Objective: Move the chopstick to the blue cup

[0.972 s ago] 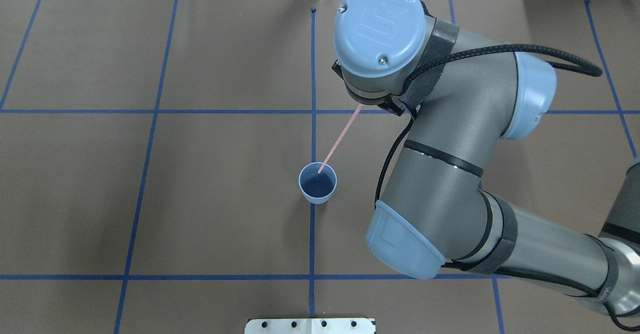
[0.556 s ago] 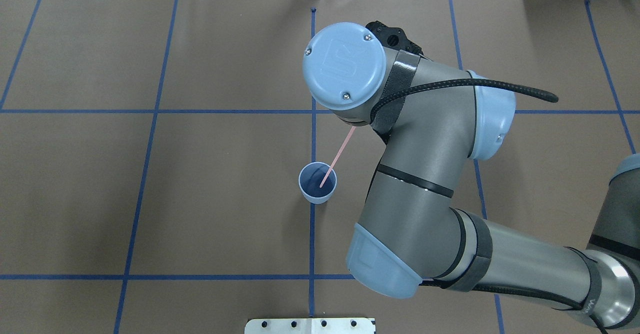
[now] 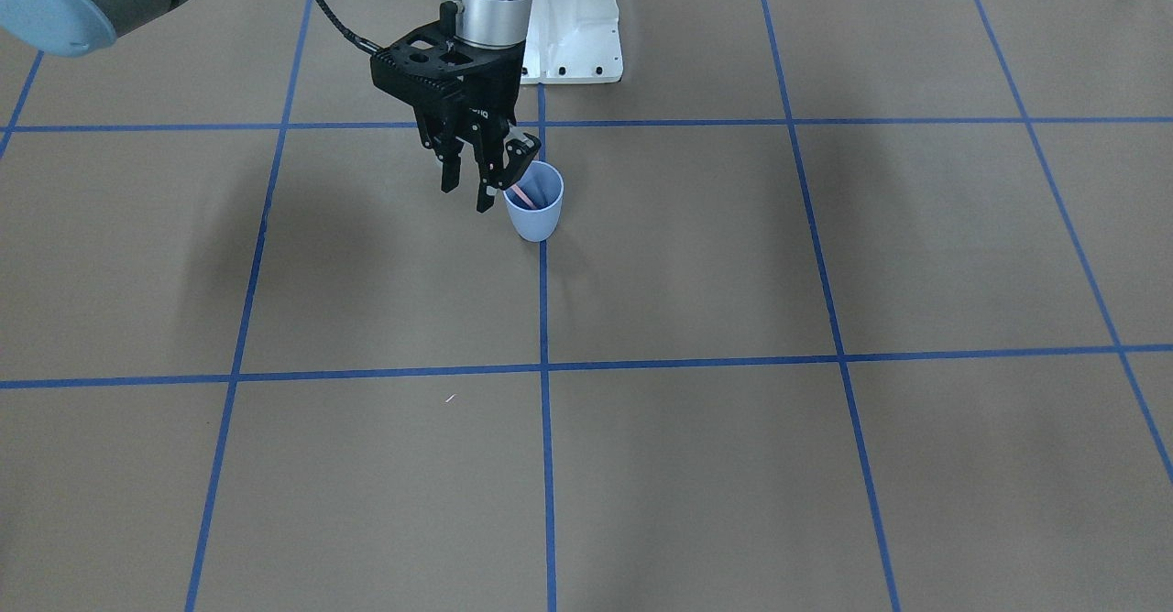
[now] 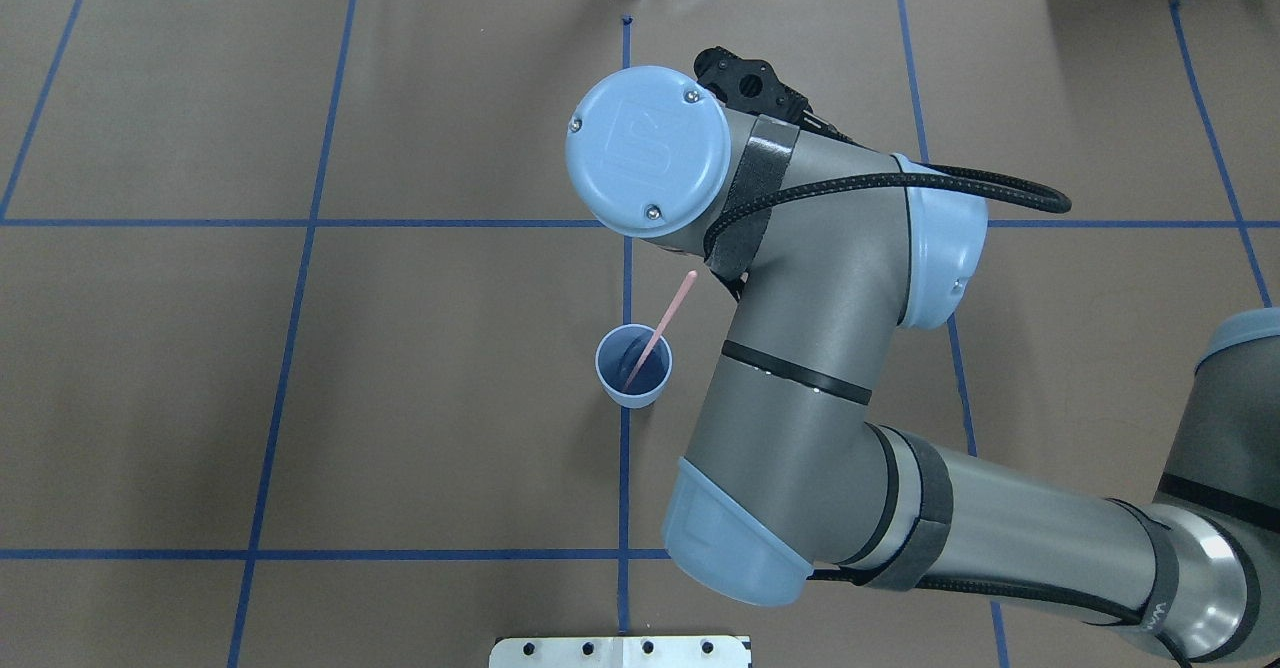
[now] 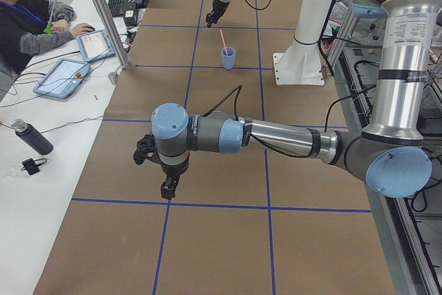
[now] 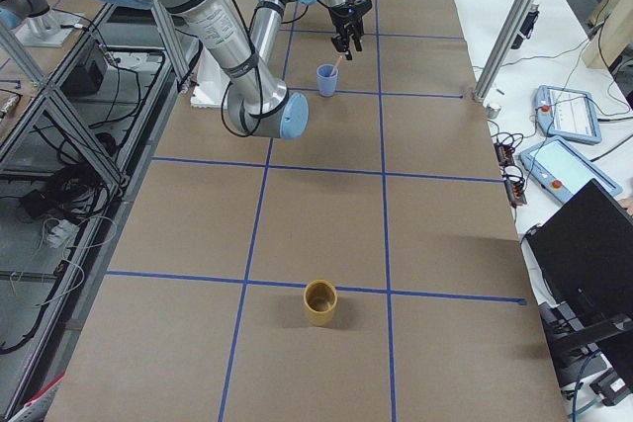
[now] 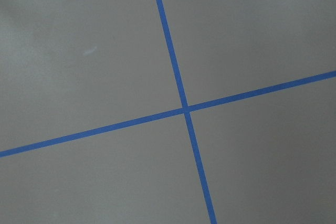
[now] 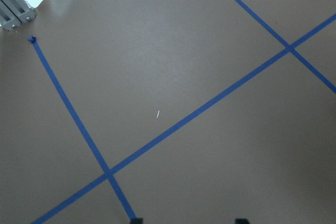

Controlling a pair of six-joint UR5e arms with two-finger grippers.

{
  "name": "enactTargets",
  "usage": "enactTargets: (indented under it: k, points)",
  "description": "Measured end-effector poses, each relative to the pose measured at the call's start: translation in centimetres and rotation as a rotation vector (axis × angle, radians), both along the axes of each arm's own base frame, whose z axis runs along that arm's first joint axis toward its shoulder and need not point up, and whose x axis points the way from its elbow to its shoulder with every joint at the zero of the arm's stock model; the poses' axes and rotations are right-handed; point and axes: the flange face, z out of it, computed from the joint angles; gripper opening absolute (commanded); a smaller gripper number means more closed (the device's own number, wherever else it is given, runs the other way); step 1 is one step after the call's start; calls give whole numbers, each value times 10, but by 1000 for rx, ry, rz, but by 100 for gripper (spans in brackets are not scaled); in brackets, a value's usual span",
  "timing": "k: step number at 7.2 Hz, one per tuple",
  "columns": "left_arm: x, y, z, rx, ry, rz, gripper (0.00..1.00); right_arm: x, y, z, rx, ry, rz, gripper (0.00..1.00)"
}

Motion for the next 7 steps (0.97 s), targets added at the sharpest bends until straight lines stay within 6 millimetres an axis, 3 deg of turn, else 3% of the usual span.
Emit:
enactTargets:
  k: [1,3,4,6,7]
  points:
    - [0,0,0,0,0,0,99,16,-11,-7,26,-2,-19,100]
    - [0,0,1,-3,-1,1,99,78,-61,-4,54,5,-113,100]
    - [0,1,2,-7,-1,1,99,120,-93,21,77,16,-197,100]
    - [1,1,10,-46,1,0,99,203,-145,115,149,26,-364,100]
    - [1,5,15,-59,2,0,99,245,-160,165,170,46,-448,100]
